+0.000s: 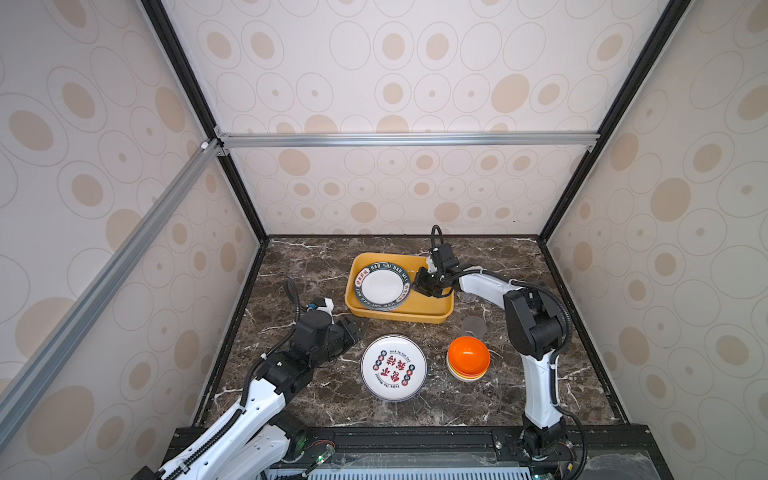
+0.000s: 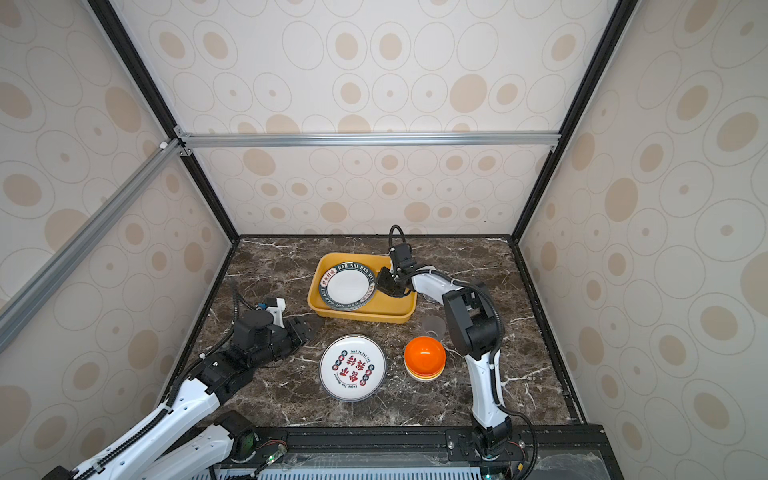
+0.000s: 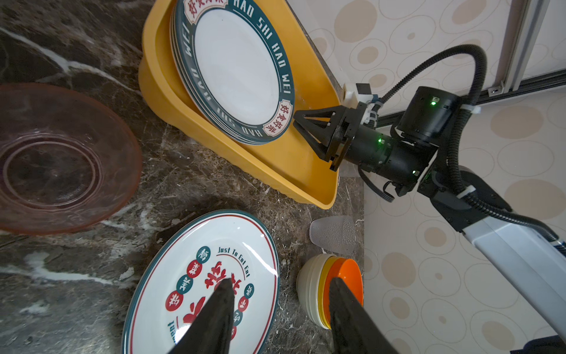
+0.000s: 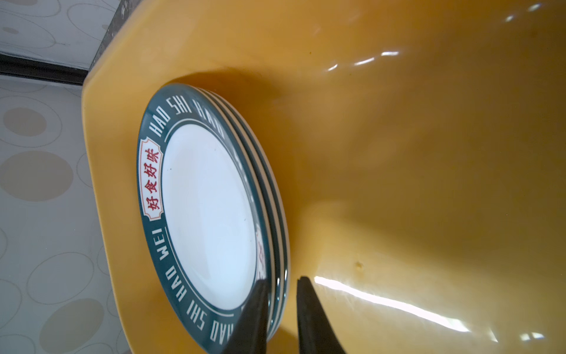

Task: Place the mixed dishes into the plastic bin
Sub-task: 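Open the right gripper and move it to the red-and-white printed plate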

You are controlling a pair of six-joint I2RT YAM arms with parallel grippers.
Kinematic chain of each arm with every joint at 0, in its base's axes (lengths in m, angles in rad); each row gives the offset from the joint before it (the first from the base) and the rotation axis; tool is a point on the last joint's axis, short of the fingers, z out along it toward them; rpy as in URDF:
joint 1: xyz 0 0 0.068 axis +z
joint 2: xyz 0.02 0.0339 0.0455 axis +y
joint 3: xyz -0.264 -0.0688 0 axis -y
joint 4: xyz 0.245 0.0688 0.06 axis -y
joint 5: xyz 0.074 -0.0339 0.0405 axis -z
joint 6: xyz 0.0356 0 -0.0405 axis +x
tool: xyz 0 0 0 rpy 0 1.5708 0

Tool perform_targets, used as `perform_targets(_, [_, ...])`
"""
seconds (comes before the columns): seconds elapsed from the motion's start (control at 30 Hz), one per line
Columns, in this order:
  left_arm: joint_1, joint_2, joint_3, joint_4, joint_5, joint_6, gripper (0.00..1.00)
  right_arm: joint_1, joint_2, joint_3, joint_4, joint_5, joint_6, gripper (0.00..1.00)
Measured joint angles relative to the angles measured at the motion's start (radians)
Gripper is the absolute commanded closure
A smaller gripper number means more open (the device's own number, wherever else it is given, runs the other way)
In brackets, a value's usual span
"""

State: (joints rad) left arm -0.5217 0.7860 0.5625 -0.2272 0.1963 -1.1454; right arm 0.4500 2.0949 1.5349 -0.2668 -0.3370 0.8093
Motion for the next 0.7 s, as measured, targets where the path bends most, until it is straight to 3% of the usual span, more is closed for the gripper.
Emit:
perform_targets(0.4, [0.000, -0.027, -0.037, -0.071, 0.038, 0.041, 0.40, 0.028, -0.320, -0.190, -0.069, -0.008, -0.113, 0.58])
perform_targets(0.57, [-0.013, -0.031, -0.055, -0.100, 0.049, 0.048, 0.38, 0.032, -0.432, -0.288, -0.107, -0.053, -0.169, 0.47])
perform_targets(0.7, [-0.033, -0.030, -0.065, -0.105, 0.048, 0.049, 0.38, 0.033, -0.492, -0.330, -0.145, -0.122, -0.214, 0.46])
